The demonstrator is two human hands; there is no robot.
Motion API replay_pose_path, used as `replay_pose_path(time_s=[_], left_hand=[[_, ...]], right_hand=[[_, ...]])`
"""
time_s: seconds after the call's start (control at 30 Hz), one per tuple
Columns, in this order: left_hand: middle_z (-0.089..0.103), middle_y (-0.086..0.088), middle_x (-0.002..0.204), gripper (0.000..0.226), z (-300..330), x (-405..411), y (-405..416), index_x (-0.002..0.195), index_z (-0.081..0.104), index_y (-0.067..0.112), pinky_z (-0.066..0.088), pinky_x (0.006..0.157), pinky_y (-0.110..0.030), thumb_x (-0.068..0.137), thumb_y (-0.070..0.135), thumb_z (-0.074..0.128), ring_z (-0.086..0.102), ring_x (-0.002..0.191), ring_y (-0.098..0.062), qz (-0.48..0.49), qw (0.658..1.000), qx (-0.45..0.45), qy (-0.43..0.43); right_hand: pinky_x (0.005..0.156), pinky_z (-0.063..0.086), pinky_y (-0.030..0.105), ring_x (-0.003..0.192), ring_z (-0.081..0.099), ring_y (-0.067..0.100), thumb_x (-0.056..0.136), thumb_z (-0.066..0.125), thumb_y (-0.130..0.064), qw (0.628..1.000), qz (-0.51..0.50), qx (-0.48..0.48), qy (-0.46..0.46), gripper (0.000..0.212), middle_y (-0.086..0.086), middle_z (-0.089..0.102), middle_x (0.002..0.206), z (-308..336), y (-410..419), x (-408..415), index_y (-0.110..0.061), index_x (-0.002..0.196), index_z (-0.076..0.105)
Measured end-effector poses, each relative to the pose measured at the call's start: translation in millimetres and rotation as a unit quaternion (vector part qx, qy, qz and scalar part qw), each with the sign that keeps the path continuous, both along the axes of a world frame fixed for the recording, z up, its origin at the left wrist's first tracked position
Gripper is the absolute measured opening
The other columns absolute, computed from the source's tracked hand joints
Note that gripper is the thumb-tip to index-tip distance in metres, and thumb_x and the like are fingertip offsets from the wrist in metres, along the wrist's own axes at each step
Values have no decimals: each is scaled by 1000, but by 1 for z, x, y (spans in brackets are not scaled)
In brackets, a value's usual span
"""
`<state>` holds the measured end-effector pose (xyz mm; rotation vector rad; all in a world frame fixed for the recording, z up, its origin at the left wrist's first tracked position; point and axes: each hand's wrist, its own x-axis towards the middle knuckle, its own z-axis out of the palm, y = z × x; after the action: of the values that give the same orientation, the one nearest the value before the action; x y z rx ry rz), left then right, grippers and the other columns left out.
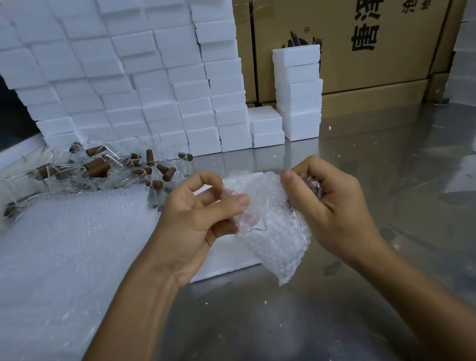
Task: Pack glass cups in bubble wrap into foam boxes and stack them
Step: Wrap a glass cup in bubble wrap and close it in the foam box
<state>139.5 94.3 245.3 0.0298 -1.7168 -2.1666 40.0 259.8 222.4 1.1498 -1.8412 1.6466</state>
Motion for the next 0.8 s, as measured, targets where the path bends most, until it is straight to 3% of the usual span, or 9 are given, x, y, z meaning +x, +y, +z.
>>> replay_pose_path(time_s=[0.07,0.13,0.2,0.33,0.4,0.47,0.63,0.73,0.8], left_hand=[[62,-3,68,29,-4,-5,8,63,63,19,51,51,-21,59,-3,82,62,57,-12,52,996,-66,27],[63,6,60,46,-7,-8,18,54,68,21,48,53,-16,66,-24,70,59,55,-4,85,983,-159,44],[67,10,61,52,-9,-8,22,57,71,23,49,59,-12,70,-27,66,60,58,0,79,970,-222,59],[73,3,72,20,-2,-2,19,77,75,11,49,70,-14,84,2,59,66,72,-5,19,971,-221,92],[62,-6,64,26,-2,0,24,69,71,6,44,68,-21,86,17,55,58,68,-11,-11,961,-260,98],[54,4,64,33,-5,0,33,66,64,11,40,66,-26,88,35,57,51,66,-9,-14,934,-343,101],[69,-4,75,42,-11,-3,34,79,73,9,50,69,-43,82,49,59,64,73,-21,18,908,-414,60],[64,4,66,38,-15,-6,39,67,68,8,45,63,-35,79,44,67,58,64,-13,153,865,-461,126],[63,9,90,32,-18,-11,48,83,69,10,47,76,-35,75,41,75,59,84,-7,313,801,-476,185]], right_hand=[[54,37,10,55,53,3,95,56,-32,999,-25,-6,36,30,-17,59,61,-1,-1,1,-12,73,56],[53,35,8,54,51,3,95,57,-29,996,-59,-11,64,28,-21,53,58,-3,-1,3,-11,74,57],[53,33,8,54,50,4,95,56,-28,994,-85,-25,70,29,-23,51,60,-3,-2,5,-9,74,58],[53,35,10,57,53,8,96,55,-27,987,-122,-65,77,28,-23,50,61,-1,-3,8,-9,74,58],[52,35,12,56,51,8,96,54,-27,985,-135,-76,77,30,-23,48,61,-1,-4,8,-8,73,57],[52,34,14,54,46,4,95,54,-28,982,-146,-90,74,28,-23,45,60,-1,-3,8,-11,73,55],[51,34,19,54,45,14,95,56,-26,981,-151,-100,74,29,-19,44,61,-4,-6,10,-9,71,55],[54,35,14,56,49,4,95,57,-30,986,-126,-105,31,24,-19,50,59,-5,-9,12,-19,73,54],[59,39,11,59,54,0,97,60,-31,987,-89,-129,-29,25,-21,57,63,-4,-12,13,-25,74,53]])
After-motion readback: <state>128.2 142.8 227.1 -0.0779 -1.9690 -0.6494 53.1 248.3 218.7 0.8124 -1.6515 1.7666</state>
